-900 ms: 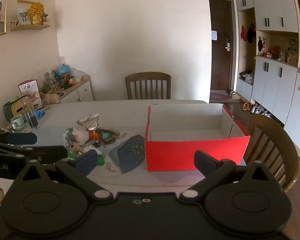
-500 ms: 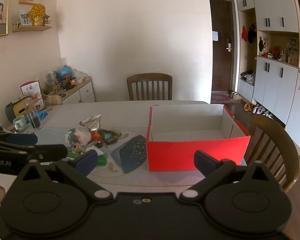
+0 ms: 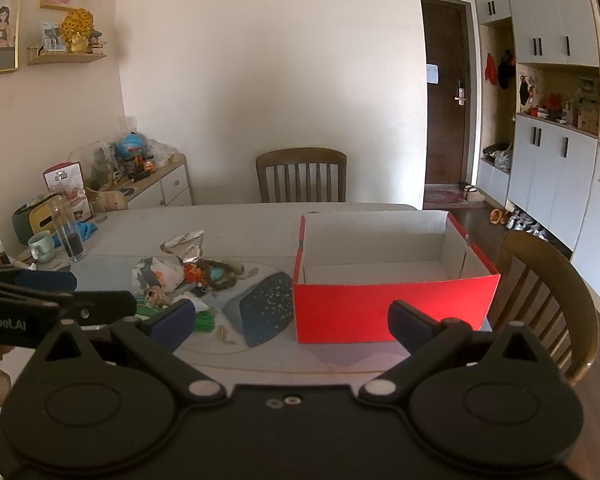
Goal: Organize objects
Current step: 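Move both tools toward the pile of items on the table, then grasp the dark green pouch with the left tool while the right tool grasps the green-haired doll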
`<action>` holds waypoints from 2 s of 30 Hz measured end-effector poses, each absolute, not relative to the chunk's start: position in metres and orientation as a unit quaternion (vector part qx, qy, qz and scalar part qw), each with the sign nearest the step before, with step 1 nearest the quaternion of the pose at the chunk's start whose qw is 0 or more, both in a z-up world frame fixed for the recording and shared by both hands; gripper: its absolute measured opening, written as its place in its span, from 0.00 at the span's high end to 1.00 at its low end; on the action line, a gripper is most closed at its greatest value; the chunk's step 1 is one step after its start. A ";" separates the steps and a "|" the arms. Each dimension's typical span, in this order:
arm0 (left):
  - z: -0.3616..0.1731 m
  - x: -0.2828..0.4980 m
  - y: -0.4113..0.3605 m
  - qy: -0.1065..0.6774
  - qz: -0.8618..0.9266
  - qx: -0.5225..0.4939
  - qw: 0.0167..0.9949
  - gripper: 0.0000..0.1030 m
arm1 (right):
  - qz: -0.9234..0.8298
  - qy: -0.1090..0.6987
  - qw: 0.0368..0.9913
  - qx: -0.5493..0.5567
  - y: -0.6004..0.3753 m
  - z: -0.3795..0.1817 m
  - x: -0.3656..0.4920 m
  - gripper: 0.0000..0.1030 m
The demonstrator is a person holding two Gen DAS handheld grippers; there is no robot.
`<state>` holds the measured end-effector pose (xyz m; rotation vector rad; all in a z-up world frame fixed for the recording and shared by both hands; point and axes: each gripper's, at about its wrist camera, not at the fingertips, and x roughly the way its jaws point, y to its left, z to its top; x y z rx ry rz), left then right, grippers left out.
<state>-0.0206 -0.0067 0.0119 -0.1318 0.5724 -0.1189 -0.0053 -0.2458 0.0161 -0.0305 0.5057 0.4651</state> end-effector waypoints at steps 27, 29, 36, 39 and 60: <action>-0.040 0.043 0.108 0.324 -0.033 -0.089 0.941 0.00 | 0.258 0.312 0.912 -0.061 -0.134 -0.016 0.054 0.01; -0.048 0.051 0.123 0.332 -0.031 -0.087 0.939 0.00 | 0.261 0.320 0.909 -0.063 -0.122 -0.020 0.059 0.01; -0.080 0.078 0.169 0.361 -0.009 -0.079 0.929 0.00 | 0.276 0.349 0.892 -0.082 -0.078 -0.037 0.076 0.03; -0.093 0.088 0.184 0.378 -0.001 -0.083 0.922 0.00 | 0.285 0.361 0.883 -0.093 -0.061 -0.045 0.082 0.05; -0.153 0.130 0.235 0.462 -0.037 -0.161 0.871 0.09 | 0.357 0.424 0.818 -0.157 0.024 -0.097 0.106 0.26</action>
